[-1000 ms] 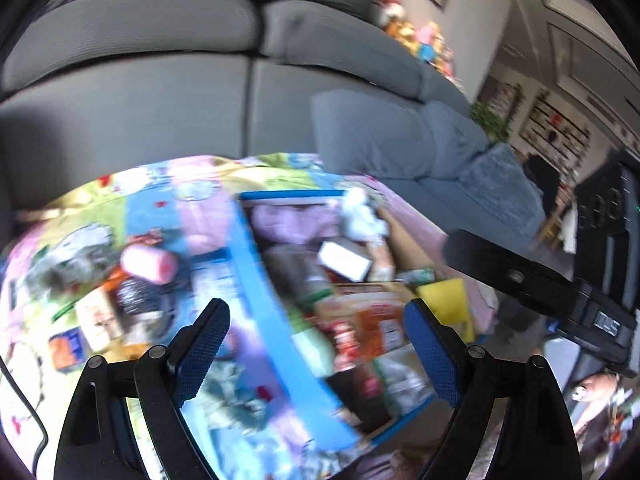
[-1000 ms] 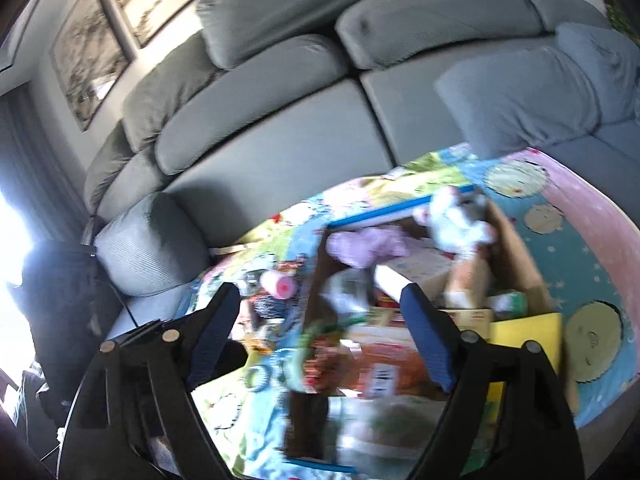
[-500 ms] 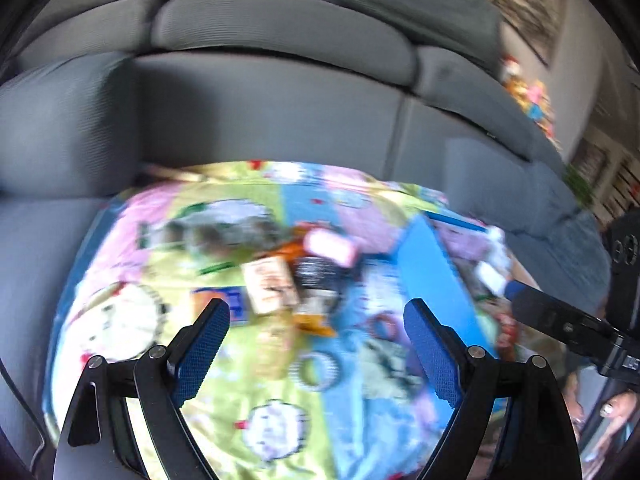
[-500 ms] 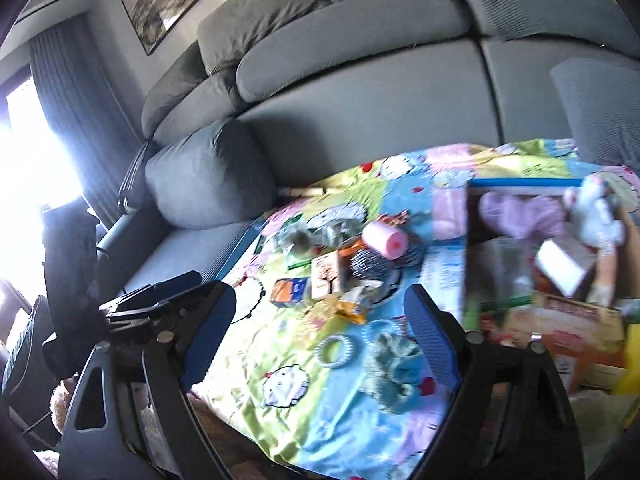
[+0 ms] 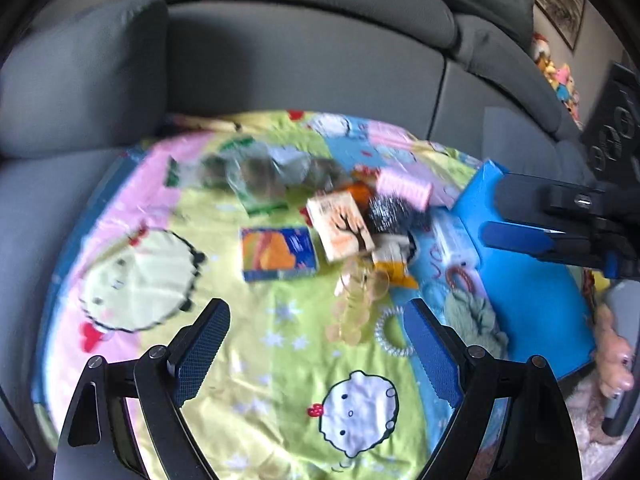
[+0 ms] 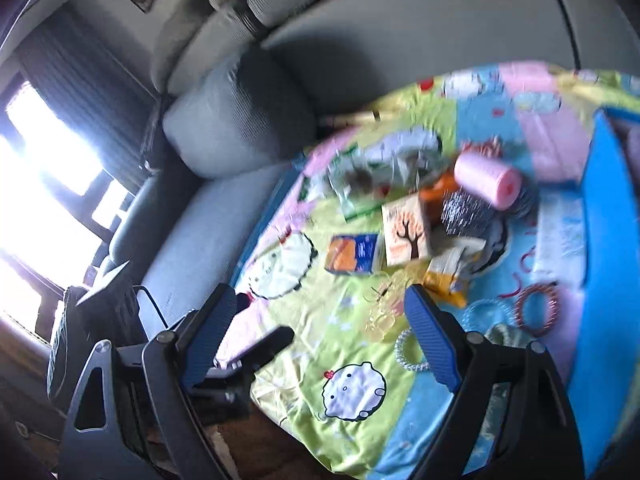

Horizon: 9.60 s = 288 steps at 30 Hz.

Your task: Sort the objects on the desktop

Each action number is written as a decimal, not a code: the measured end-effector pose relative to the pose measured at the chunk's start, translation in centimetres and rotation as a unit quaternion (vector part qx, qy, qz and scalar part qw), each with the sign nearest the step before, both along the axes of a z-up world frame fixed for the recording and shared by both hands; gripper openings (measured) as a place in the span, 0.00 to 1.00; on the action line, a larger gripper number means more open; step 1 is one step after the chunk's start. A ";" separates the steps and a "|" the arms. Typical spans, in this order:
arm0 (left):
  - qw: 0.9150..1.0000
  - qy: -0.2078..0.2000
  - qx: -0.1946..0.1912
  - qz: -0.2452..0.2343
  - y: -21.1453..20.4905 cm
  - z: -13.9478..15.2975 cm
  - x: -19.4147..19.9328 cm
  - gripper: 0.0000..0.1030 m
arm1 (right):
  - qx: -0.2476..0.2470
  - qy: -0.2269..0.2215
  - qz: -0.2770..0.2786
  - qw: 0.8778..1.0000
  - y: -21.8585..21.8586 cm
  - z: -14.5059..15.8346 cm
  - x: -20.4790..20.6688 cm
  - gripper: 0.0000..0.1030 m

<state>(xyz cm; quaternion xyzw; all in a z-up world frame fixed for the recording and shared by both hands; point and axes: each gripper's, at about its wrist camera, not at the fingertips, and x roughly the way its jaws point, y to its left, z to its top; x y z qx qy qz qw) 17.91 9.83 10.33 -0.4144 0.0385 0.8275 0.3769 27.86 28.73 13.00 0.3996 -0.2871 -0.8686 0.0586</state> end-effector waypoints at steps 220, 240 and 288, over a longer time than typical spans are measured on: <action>0.996 -0.075 0.048 -0.001 -0.4 -4.1 -9.8 0.77 | -0.080 -0.107 -0.030 0.991 0.2 -7.7 -10.3 0.44; 0.996 -0.042 0.045 -0.059 3.6 0.9 -3.4 0.77 | 0.101 -0.031 -0.115 0.988 1.0 1.1 -1.4 0.80; 0.954 0.004 -0.031 -0.299 21.7 5.5 18.3 0.78 | 0.131 -0.029 -0.348 0.928 15.3 3.2 24.2 0.89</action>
